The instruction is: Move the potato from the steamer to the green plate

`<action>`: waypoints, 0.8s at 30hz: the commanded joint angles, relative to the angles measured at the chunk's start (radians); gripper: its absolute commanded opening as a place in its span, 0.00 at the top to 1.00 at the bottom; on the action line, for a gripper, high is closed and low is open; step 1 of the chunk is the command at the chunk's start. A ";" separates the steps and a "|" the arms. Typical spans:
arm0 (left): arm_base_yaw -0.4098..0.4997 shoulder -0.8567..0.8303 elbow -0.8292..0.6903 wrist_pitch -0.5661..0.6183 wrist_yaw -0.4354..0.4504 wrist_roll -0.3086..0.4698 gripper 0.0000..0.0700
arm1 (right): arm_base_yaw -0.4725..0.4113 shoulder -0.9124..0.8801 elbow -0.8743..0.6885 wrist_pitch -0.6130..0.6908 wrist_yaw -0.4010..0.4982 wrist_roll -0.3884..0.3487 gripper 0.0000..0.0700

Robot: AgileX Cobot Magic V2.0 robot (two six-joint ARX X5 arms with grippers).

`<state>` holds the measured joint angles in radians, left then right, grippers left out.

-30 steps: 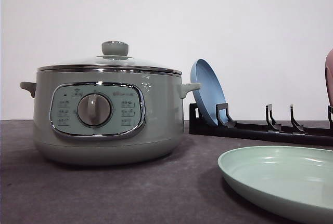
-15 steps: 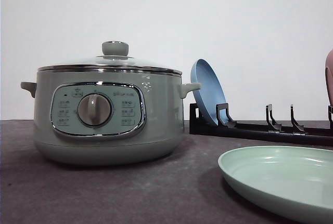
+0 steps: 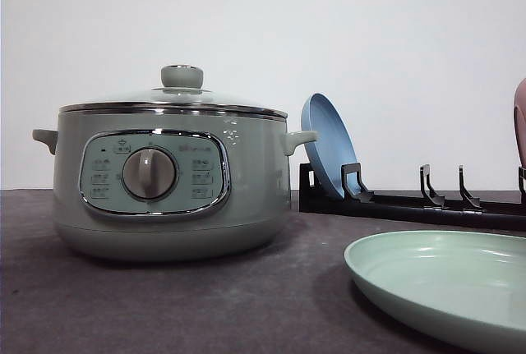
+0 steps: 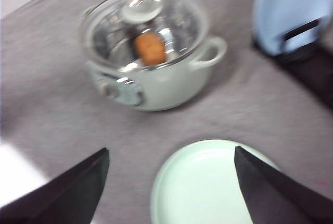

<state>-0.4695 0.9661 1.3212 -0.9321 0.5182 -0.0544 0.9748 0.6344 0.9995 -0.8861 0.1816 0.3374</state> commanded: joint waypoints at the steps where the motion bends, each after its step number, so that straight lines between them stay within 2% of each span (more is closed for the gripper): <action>1: -0.011 0.013 0.027 0.010 0.003 -0.015 0.00 | -0.004 0.005 -0.017 0.061 -0.045 0.023 0.33; 6: -0.032 0.014 0.027 -0.022 0.003 0.001 0.00 | -0.047 0.022 -0.065 0.168 -0.160 0.023 0.33; 10: -0.036 0.014 0.027 -0.018 0.002 0.020 0.00 | -0.088 0.047 -0.079 0.228 -0.193 -0.015 0.33; 12: -0.036 0.015 0.027 -0.011 0.002 0.017 0.00 | -0.123 0.063 -0.079 0.237 -0.209 -0.034 0.33; 15: -0.036 0.026 0.027 -0.010 -0.008 0.017 0.00 | -0.203 0.078 -0.079 0.239 -0.307 -0.049 0.33; 19: -0.036 0.062 0.027 -0.011 -0.075 0.023 0.00 | -0.313 0.083 -0.079 0.243 -0.429 -0.052 0.33; 24: -0.036 0.151 0.045 -0.011 -0.192 0.045 0.00 | -0.379 0.081 -0.078 0.232 -0.443 -0.059 0.33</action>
<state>-0.4999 1.0966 1.3337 -0.9519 0.3418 -0.0347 0.5902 0.7132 0.9123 -0.6563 -0.2581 0.2918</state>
